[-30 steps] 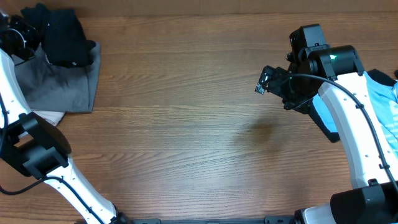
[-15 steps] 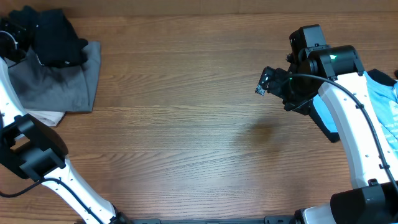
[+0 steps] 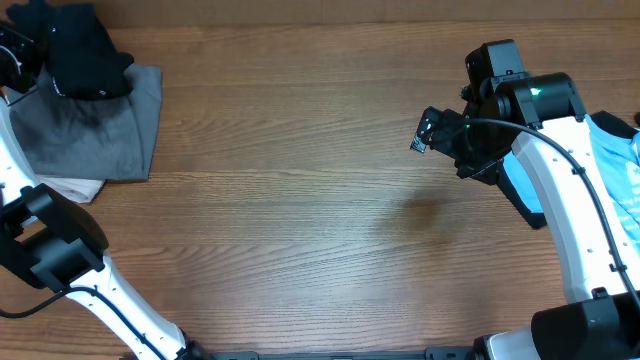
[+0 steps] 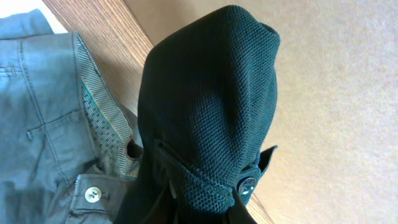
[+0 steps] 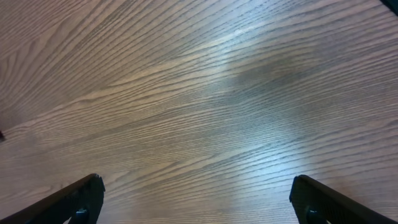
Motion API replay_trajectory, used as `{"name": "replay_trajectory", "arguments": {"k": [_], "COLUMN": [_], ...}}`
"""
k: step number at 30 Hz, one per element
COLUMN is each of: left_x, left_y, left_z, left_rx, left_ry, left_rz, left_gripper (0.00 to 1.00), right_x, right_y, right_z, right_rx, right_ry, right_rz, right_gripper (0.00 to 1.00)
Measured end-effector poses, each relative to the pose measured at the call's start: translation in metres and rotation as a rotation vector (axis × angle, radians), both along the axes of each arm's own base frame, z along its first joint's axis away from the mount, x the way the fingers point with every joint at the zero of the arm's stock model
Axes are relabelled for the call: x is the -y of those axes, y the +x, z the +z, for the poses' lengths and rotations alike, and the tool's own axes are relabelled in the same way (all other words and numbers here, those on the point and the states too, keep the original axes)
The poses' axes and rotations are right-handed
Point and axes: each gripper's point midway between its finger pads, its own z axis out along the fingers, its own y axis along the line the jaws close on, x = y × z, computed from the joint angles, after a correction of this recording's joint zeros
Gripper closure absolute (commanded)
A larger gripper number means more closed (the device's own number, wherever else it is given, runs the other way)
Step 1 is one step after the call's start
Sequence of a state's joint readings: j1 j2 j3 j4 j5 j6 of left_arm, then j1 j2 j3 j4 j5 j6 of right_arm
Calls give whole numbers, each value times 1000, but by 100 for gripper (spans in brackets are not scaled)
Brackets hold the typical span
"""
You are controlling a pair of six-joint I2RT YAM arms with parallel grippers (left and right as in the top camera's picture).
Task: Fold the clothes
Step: 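Carry the black shirt leftward onto the grey trousers stack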
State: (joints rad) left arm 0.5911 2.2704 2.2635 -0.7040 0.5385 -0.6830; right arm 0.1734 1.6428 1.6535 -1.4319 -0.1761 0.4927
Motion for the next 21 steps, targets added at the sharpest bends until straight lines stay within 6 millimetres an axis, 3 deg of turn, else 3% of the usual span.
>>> {"name": "replay_trajectory", "arguments": {"k": [6, 10, 21], "left_x": [4, 2, -43], "left_y": [-7, -27, -73], "left_z": [-9, -32, -56], "left_rx": [-48, -175, -339], "left_ry": [-34, -63, 7], "left_rz": [7, 63, 204], "left_gripper": [96, 96, 94], "right_x": [0, 0, 0], "right_y": [0, 0, 0], "right_z": [0, 0, 0], "right_rx": [0, 1, 1], "right_ry": [0, 0, 1], "right_rz": [1, 0, 0], "right_gripper": [0, 0, 0]}}
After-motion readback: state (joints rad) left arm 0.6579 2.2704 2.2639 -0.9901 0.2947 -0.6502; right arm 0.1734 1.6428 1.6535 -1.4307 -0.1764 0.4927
